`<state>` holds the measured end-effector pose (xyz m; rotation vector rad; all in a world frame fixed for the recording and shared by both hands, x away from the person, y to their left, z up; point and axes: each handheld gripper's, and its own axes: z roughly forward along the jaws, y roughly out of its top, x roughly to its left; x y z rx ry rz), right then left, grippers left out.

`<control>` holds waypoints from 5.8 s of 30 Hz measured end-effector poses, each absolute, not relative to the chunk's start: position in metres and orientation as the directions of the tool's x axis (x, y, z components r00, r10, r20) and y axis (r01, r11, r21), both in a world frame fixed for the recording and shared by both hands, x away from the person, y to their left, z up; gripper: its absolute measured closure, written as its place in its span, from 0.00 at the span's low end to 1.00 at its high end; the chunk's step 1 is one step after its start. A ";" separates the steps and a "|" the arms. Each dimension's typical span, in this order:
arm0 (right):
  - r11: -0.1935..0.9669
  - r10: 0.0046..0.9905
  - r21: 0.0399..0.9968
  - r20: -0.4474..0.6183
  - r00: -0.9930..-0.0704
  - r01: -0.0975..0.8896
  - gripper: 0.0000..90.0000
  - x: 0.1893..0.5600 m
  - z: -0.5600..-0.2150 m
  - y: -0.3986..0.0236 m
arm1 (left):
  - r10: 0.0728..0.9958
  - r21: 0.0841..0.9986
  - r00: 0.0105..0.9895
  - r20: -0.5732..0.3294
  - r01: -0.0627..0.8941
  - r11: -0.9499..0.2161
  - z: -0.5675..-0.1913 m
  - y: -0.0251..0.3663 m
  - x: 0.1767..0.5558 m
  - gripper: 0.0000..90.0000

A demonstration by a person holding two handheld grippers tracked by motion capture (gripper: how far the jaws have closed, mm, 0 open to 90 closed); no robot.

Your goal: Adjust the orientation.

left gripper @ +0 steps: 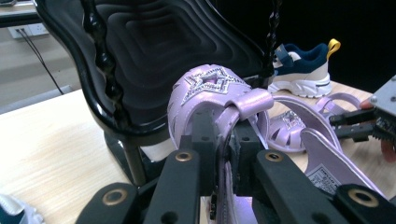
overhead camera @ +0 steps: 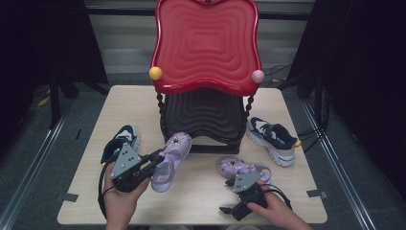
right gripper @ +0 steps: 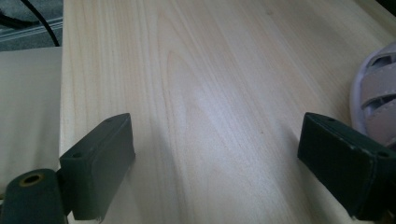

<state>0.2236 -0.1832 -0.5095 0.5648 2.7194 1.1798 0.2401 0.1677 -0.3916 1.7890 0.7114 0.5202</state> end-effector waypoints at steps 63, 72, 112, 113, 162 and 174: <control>0.624 0.389 0.726 0.032 -0.921 0.289 0.11 0.222 -0.510 -0.184 | 0.852 0.991 0.522 -0.035 0.129 -0.038 -0.384 0.078 0.288 0.92; 0.623 0.390 0.726 0.035 -0.920 0.291 0.11 0.222 -0.509 -0.184 | 0.870 0.992 0.493 -0.033 0.120 -0.031 -0.384 0.070 0.297 0.93; 0.627 0.383 0.725 0.032 -0.923 0.285 0.11 0.222 -0.509 -0.184 | 0.920 0.998 0.390 -0.042 0.065 0.018 -0.388 0.043 0.336 0.92; 0.627 0.383 0.725 0.032 -0.923 0.285 0.11 0.222 -0.509 -0.184 | 0.920 0.998 0.390 -0.044 0.064 0.021 -0.389 0.043 0.338 0.93; 0.626 0.380 0.726 0.035 -0.924 0.285 0.11 0.220 -0.509 -0.184 | 0.957 0.997 0.286 0.036 0.062 -0.056 -0.404 0.031 0.377 0.91; 0.627 0.380 0.725 0.034 -0.924 0.285 0.11 0.220 -0.509 -0.184 | 0.956 0.996 0.288 0.048 0.061 -0.069 -0.411 0.032 0.374 0.89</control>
